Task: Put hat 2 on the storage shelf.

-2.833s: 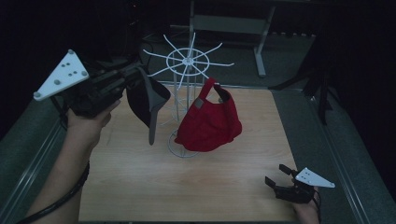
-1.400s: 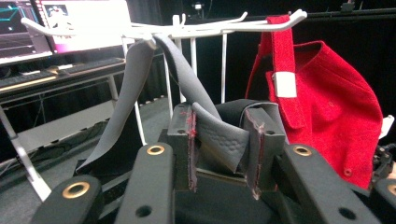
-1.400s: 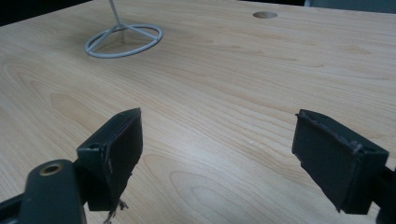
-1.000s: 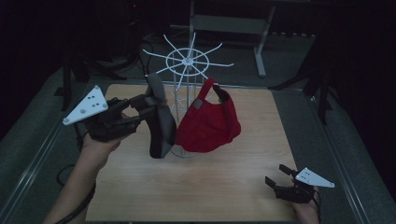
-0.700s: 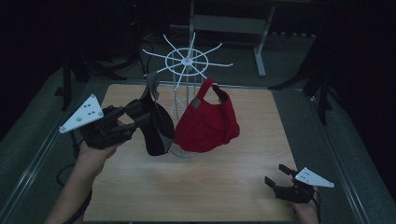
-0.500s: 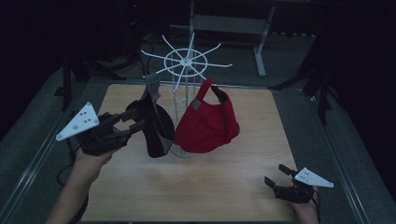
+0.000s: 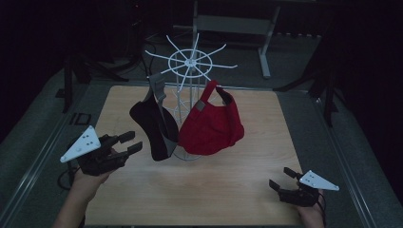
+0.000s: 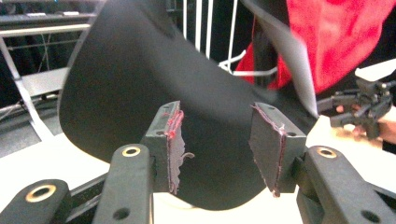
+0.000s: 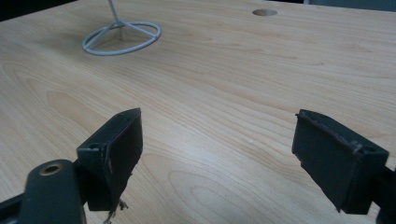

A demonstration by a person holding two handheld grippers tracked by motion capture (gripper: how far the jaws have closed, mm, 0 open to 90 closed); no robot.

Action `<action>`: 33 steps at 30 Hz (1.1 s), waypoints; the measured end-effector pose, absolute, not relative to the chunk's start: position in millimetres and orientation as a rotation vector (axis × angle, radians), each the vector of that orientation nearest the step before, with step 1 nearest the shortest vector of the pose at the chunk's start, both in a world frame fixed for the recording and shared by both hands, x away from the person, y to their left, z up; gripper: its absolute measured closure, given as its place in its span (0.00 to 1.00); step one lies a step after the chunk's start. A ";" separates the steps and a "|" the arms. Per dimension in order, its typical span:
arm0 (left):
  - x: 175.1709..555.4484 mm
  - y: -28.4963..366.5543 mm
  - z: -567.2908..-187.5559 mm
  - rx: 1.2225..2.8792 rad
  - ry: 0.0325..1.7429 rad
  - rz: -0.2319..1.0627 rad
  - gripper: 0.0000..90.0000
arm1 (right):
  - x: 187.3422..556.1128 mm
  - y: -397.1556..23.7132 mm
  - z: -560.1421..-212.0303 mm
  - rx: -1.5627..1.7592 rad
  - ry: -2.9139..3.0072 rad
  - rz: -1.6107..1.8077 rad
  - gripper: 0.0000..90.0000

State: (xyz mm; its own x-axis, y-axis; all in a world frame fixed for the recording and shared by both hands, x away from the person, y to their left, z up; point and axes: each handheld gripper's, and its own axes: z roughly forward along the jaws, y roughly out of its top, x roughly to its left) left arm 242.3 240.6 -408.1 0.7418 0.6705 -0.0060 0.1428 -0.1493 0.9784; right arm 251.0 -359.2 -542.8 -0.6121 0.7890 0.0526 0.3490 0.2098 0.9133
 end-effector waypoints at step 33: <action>223.2 263.7 -541.1 1.795 0.904 0.475 0.57 | 253.9 -359.1 -550.0 1.090 2.058 1.336 0.17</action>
